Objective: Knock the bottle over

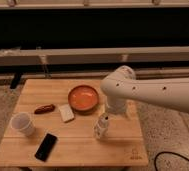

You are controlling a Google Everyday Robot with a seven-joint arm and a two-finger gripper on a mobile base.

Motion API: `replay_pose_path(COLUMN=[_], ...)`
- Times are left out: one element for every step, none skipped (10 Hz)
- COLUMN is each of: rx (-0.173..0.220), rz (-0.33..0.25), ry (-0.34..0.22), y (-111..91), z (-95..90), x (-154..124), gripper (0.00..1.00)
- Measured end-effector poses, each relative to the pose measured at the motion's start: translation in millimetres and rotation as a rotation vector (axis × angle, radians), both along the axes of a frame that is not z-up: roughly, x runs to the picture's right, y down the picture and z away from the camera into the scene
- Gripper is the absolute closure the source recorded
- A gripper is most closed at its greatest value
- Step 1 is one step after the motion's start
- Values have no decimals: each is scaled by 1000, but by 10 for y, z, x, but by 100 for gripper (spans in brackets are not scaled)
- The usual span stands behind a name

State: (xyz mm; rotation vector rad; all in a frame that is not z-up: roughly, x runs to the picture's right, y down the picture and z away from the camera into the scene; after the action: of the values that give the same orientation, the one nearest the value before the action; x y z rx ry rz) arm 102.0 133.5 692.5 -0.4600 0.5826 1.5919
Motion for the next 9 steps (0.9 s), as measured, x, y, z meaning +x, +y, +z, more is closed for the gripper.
replay_pose_path(rx=[-2,-5,-7,-10,-13,-16,-19,-15,-10], rz=[1,3,6,9,9,12,15,34,60], ry=[3,8,16,23,25,29,30,4,-26], y=[-9,-5,-2,5,13,25,38,46,35], z=[12,14,18,18,20,18,17,24,24], x=[19,56,108,160,174,216,243,236,254], gripper=[20,20,20,20,20,20,20,20,20])
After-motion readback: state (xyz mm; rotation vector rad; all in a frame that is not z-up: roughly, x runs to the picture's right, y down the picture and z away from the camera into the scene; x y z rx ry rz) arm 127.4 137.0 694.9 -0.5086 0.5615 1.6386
